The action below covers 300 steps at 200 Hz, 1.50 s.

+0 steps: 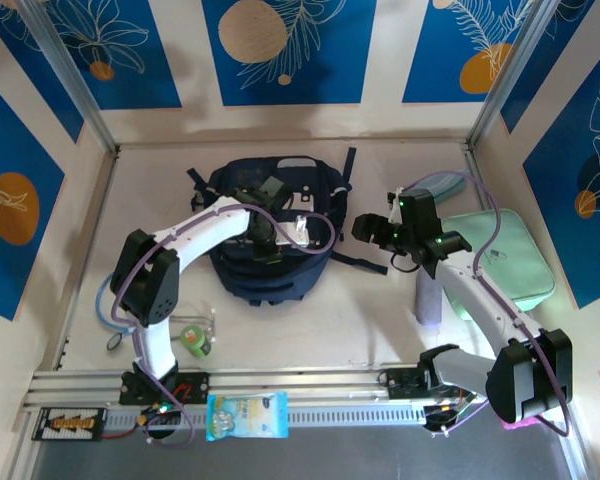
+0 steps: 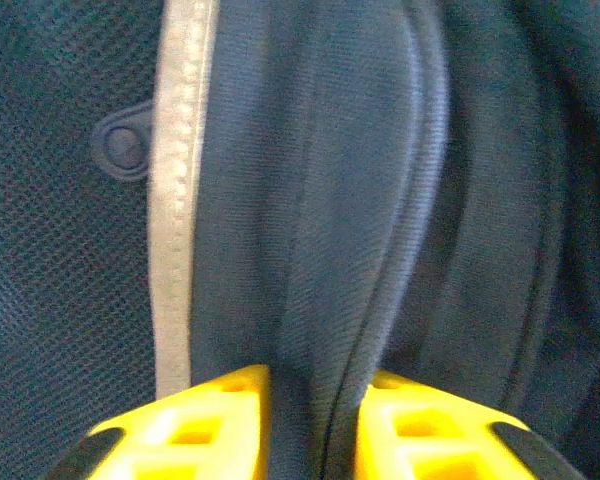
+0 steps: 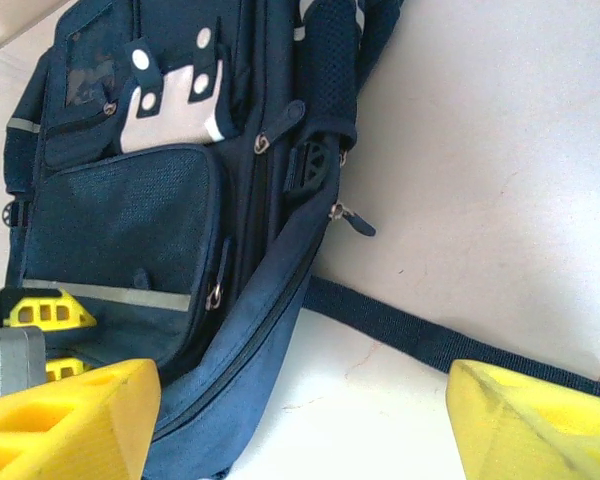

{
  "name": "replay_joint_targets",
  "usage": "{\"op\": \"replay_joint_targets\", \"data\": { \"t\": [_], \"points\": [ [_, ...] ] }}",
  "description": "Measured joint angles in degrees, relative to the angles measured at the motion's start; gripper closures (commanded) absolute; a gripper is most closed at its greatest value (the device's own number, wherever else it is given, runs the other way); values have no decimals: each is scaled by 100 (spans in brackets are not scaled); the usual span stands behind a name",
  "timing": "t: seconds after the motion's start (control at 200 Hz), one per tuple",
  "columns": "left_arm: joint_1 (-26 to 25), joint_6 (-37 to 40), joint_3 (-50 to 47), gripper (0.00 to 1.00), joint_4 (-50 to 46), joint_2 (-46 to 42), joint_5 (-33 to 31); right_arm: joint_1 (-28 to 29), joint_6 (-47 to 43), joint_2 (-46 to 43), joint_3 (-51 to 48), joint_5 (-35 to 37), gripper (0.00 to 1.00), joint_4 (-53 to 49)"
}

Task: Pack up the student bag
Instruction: Unzip the student bag at the center of the table.

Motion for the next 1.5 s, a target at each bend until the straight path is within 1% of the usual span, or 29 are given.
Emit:
{"op": "replay_joint_targets", "data": {
  "t": [0.14,0.27,0.37,0.515,0.625,0.72,0.89,1.04,1.13,1.28,1.5],
  "points": [
    [0,101,55,93,-57,-2,-44,0,55,0,-13,2,25,4],
    [13,111,61,100,-74,-118,-44,0,111,2,-81,0,25,20],
    [57,96,-61,100,79,-468,-44,0,114,4,-85,-39,25,70],
    [219,-48,-616,100,660,-1338,-4,-15,111,96,-85,-334,25,284],
    [354,-221,-1088,100,1093,-1941,142,-7,107,393,-11,-730,25,452],
    [411,-417,-1445,100,1401,-2262,243,72,94,861,315,-1025,26,568],
    [450,-1032,-1886,100,1882,-2367,422,291,149,1825,1064,-1464,30,984],
    [540,-1786,-1943,100,2118,-2378,667,393,472,2411,1062,-1829,30,1613],
    [612,-2122,-1943,100,2221,-2396,809,472,708,2544,763,-1941,30,2079],
    [737,-2417,-2079,100,2267,-2487,1043,496,1069,2669,426,-2164,30,2656],
    [833,-2435,-2232,100,2277,-2686,1416,393,1060,2653,533,-2194,28,2673]
  ]
}}
